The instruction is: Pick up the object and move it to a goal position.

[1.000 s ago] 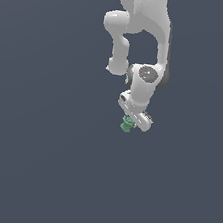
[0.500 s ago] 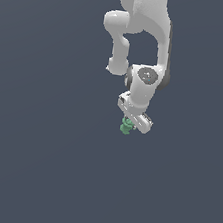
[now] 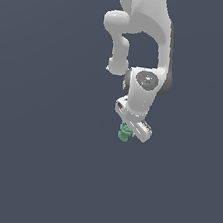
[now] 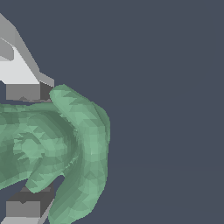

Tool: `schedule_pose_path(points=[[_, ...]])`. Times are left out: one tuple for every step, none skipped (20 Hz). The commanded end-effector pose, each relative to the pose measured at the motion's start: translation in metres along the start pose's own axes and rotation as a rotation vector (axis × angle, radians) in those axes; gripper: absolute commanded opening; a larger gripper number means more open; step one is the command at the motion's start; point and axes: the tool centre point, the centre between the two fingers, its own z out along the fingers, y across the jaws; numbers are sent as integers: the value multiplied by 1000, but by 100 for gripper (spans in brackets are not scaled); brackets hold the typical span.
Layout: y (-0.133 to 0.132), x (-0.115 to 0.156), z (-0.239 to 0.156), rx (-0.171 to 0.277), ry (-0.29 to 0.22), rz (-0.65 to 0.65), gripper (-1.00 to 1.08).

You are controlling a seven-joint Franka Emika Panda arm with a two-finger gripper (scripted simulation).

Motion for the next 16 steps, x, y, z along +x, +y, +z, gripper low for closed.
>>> schedule_pose_path(points=[[-10,13,-6,0,0,0,-100],[-15,19,-8,0,0,0,-100],[-19,24,-11,0,0,0,-100],[-23,29,-13,0,0,0,-100],[-27,34,-15,0,0,0,-100],[-31,39,-17,0,0,0,-100],[-34,43,-19,0,0,0,-100],[-38,48,-21,0,0,0,-100],[-42,53,-23,0,0,0,-100],[-46,57,-25,0,0,0,-100],[-49,62,-26,0,0,0,-100],[-53,66,-28,0,0,0,-100],[-56,70,-30,0,0,0,-100],[-59,74,-32,0,0,0,-100],[-63,78,-33,0,0,0,-100],[-66,82,-35,0,0,0,-100]])
